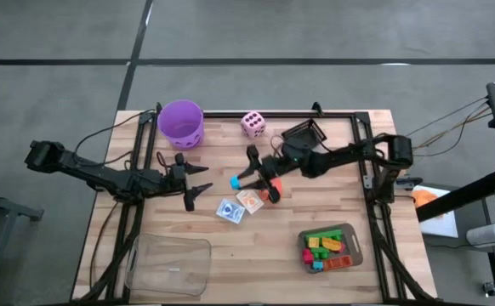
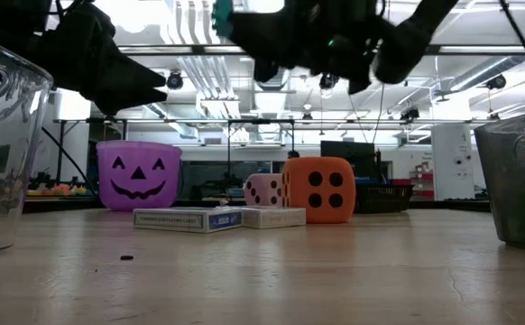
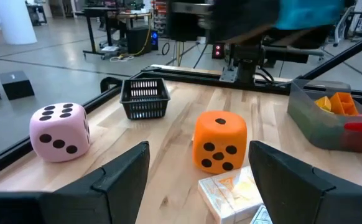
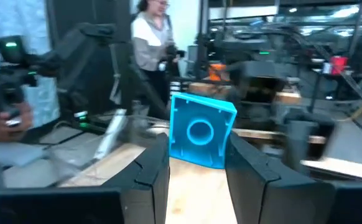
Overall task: Pick & Place Toys
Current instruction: Put the blue game piece into the black bin, then put the orange dice into the transparent bin
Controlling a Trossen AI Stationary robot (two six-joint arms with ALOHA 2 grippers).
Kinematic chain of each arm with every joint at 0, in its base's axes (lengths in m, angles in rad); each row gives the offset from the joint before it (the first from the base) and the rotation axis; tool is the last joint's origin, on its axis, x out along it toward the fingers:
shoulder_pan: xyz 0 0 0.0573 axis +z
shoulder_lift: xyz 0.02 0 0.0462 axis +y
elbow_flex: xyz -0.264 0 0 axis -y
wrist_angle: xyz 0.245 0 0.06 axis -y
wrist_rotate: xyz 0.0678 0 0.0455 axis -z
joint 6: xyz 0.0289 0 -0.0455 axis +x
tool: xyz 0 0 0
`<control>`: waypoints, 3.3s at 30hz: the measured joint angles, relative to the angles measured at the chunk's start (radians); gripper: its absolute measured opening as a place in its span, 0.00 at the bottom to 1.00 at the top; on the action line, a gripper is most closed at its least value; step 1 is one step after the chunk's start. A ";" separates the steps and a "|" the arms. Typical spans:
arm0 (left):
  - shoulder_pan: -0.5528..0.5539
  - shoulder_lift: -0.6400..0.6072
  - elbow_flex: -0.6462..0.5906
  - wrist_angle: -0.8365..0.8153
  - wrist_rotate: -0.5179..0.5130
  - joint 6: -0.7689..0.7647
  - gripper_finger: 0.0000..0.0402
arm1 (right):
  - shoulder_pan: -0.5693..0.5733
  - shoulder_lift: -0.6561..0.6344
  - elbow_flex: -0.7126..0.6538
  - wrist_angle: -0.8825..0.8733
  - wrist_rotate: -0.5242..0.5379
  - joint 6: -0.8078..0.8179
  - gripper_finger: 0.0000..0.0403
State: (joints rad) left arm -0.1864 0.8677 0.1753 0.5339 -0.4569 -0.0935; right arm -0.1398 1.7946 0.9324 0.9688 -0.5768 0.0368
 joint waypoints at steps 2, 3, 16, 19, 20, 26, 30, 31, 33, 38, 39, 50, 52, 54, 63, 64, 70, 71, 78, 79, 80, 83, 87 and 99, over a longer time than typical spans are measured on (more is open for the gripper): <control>0.000 0.000 0.000 -0.001 0.000 0.000 0.70 | 0.030 -0.040 -0.027 -0.005 0.021 -0.011 0.28; 0.000 0.000 0.000 0.000 0.000 0.000 0.70 | 0.045 -0.065 -0.042 -0.005 0.034 -0.015 0.28; 0.000 0.000 0.000 -0.018 0.004 -0.012 0.70 | 0.313 -0.414 -0.136 -0.581 0.447 -0.078 0.28; -0.002 0.000 -0.001 -0.037 0.015 -0.041 0.70 | 0.410 -0.464 -0.118 -0.777 0.570 -0.011 0.28; -0.002 0.000 -0.002 -0.043 0.022 -0.047 0.70 | 0.444 -0.480 -0.111 -0.854 0.613 0.021 0.28; -0.003 0.000 -0.002 -0.065 0.027 -0.042 0.70 | 0.635 -0.531 -0.044 -1.274 0.805 0.315 0.28; -0.003 0.000 -0.002 -0.060 0.028 -0.041 0.70 | 0.764 -0.535 0.012 -1.516 0.844 0.545 0.28; -0.003 0.000 -0.002 -0.060 0.028 -0.041 0.70 | 0.791 -0.530 0.024 -1.570 0.844 0.604 0.28; -0.003 0.000 -0.002 -0.060 0.028 -0.040 0.70 | 0.847 -0.520 0.039 -1.681 0.844 0.722 0.28; -0.003 0.000 -0.002 -0.060 0.028 -0.038 0.70 | 0.964 -0.484 0.045 -1.821 0.840 0.943 0.28; -0.003 0.000 -0.002 -0.060 0.028 -0.038 0.70 | 0.980 -0.477 0.045 -1.842 0.834 0.972 0.28; -0.003 0.000 -0.002 -0.059 0.028 -0.038 0.70 | 1.027 -0.356 0.045 -1.905 0.742 1.093 0.28; -0.003 0.000 -0.002 -0.059 0.028 -0.038 0.70 | 1.027 -0.336 0.050 -1.905 0.731 1.093 0.29; -0.003 0.000 -0.002 -0.059 0.028 -0.038 0.70 | 1.027 -0.325 0.057 -1.905 0.730 1.096 0.35; -0.003 0.000 -0.002 -0.059 0.028 -0.036 0.70 | 1.027 -0.308 0.102 -1.905 0.730 1.120 0.73; -0.003 0.000 -0.002 -0.059 0.028 -0.034 0.70 | 1.027 -0.308 0.111 -1.905 0.736 1.120 0.74; -0.003 0.000 -0.002 -0.041 0.027 -0.026 0.70 | 1.028 -0.309 0.172 -1.881 0.963 1.064 0.78; -0.003 0.000 -0.002 -0.036 0.027 -0.026 0.70 | 1.028 -0.309 0.179 -1.863 1.026 1.035 0.78; -0.003 0.000 -0.002 -0.008 0.028 -0.011 0.70 | 1.019 -0.299 0.158 -1.525 1.404 0.648 0.78; -0.003 0.000 -0.002 -0.007 0.028 -0.011 0.70 | 1.015 -0.292 0.156 -1.467 1.435 0.577 0.78; -0.003 0.000 -0.002 -0.006 0.028 -0.011 0.70 | 1.010 -0.283 0.154 -1.415 1.458 0.509 0.78; -0.003 0.000 -0.002 -0.006 0.028 -0.011 0.70 | 0.993 -0.251 0.154 -1.246 1.532 0.320 0.78; -0.003 0.000 -0.002 -0.002 0.028 -0.011 0.70 | 0.956 -0.195 0.154 -1.042 1.572 0.127 0.78; -0.003 0.000 -0.002 0.001 0.031 -0.019 0.70 | 0.758 -0.106 0.163 -1.138 1.377 0.092 0.78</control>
State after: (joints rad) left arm -0.1898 0.8677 0.1734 0.5350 -0.4260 -0.1123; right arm 0.6180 1.6889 1.0958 -0.1689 0.8004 0.1283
